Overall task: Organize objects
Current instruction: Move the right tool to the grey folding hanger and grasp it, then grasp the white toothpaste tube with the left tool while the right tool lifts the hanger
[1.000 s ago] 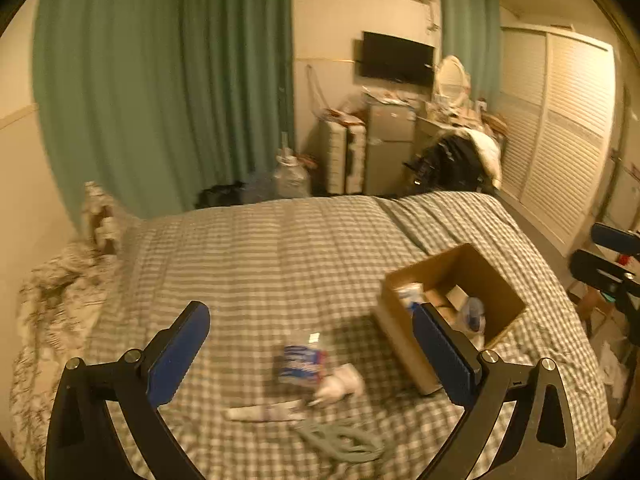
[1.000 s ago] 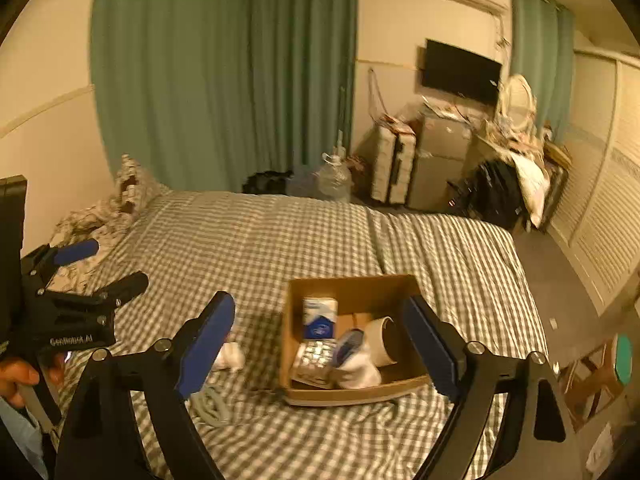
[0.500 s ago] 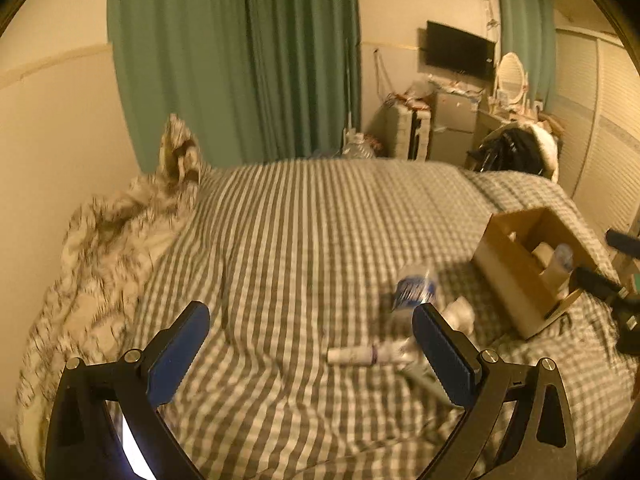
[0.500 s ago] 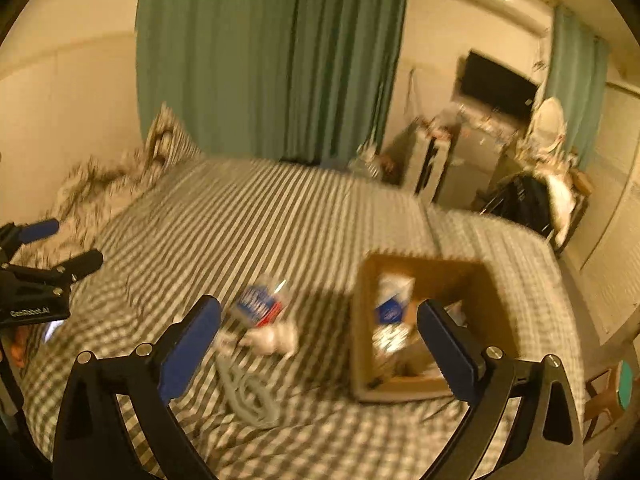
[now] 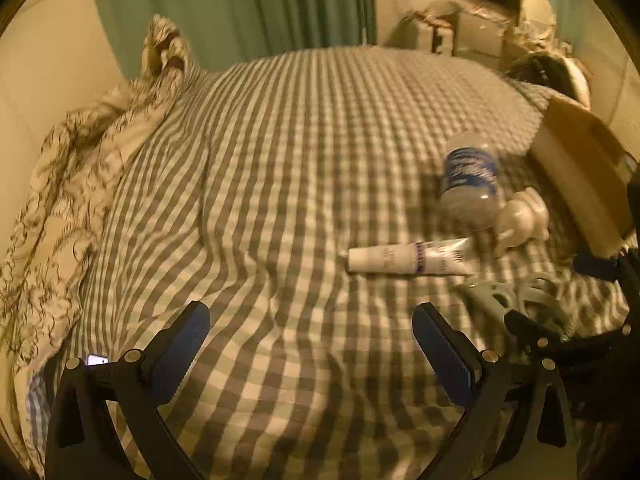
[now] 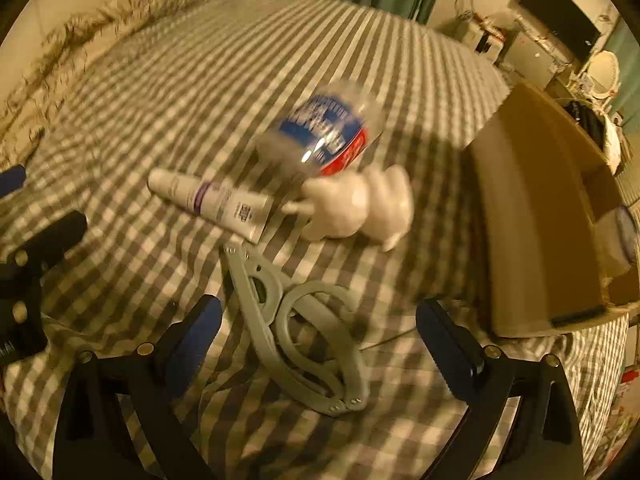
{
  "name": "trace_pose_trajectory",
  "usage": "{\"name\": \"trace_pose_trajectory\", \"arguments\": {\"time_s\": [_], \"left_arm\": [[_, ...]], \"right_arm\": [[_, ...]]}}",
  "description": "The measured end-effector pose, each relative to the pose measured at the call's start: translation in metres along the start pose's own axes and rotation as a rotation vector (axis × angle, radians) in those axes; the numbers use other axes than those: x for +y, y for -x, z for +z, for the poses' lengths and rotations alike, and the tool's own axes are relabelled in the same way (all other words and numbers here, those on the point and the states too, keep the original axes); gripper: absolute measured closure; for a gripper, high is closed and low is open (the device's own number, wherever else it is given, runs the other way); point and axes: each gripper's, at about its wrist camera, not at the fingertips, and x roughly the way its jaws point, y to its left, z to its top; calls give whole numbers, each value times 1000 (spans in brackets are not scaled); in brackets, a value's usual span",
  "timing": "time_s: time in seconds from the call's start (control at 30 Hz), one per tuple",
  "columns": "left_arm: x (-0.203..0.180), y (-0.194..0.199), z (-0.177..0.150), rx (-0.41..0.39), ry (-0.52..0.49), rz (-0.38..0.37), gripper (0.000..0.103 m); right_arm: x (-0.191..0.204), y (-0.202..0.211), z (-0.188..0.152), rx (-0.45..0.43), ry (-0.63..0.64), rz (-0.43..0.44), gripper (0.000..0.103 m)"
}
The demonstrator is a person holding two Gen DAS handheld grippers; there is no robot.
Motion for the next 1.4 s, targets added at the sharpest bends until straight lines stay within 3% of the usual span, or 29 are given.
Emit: {"name": "trace_pose_trajectory", "arguments": {"time_s": [0.13, 0.17, 0.37, 0.43, 0.6, 0.8, 0.97, 1.17, 1.23, 1.3, 1.4], "left_arm": [[3, -12, -2, 47, 10, -16, 0], [3, -14, -2, 55, 11, -19, 0], [0, -20, 0, 75, 3, -37, 0], [0, -19, 1, 71, -4, -53, 0], [-8, -13, 8, 41, -53, -122, 0], [-26, -18, 32, -25, -188, -209, 0], [-40, -50, 46, 25, -302, -217, 1], [-62, -91, 46, 105, -413, -227, 11], [-69, -98, 43, 127, -444, -252, 22], [-77, -103, 42, 131, -479, -249, 27], [-80, -97, 43, 113, -504, -270, 51]], "right_arm": [[5, -22, -2, 89, 13, 6, 23], [6, -28, -2, 109, 17, 7, 23], [8, -36, -7, 131, 33, 1, 38], [5, -31, -9, 109, 27, 6, 45], [-11, 12, -12, -37, -36, 27, 48], [-41, 48, -5, -125, -93, 58, 48], [-55, 48, 10, -147, -126, 57, 48], [-59, 21, 16, -96, -156, 84, 48], [-63, 17, 15, -84, -170, 98, 48], [-64, 11, 16, -73, -180, 104, 48], [-67, 9, 13, -66, -192, 113, 48]]}}
